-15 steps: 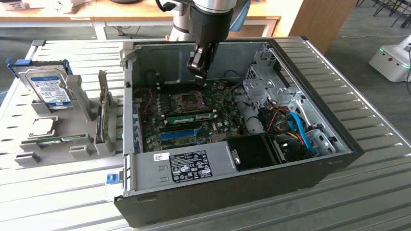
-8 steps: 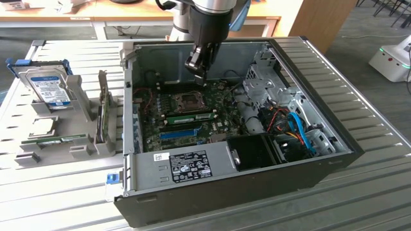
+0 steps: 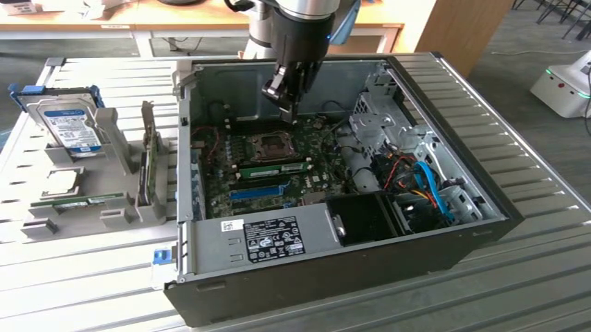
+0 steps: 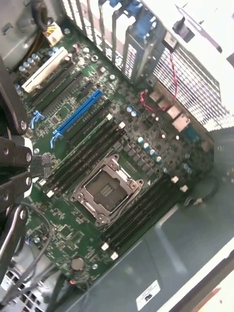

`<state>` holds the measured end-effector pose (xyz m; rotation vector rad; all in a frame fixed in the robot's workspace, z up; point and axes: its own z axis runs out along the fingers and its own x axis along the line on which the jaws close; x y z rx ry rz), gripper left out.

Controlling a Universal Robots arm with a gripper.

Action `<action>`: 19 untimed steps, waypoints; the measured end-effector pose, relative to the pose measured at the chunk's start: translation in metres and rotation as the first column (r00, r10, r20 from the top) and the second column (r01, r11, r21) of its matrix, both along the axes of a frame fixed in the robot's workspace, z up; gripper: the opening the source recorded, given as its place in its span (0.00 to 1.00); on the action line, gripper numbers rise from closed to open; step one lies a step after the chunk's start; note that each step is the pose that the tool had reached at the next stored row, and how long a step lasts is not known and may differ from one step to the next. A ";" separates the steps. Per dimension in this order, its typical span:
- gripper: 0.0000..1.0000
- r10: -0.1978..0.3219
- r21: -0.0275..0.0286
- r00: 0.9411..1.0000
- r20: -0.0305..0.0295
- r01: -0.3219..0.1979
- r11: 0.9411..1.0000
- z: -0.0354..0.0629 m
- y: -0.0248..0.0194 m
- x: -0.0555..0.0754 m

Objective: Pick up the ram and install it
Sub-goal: 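Press down the ram until it locks into place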

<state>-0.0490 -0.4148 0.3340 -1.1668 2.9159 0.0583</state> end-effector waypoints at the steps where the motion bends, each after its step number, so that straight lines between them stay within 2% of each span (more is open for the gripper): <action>1: 0.10 -0.014 0.000 1.000 0.000 0.014 1.000 -0.0001 0.0000 0.000; 5: 0.10 -0.072 0.000 0.997 0.000 0.072 0.997 -0.0003 0.0000 0.000; 10: 0.10 -0.146 0.000 0.989 0.000 0.146 0.989 -0.0006 0.0000 0.000; 15: 0.10 -0.219 0.000 0.976 0.000 0.219 0.976 -0.0008 0.0000 0.000; 19: 0.10 -0.276 0.000 0.961 0.000 0.276 0.961 -0.0010 0.0000 0.000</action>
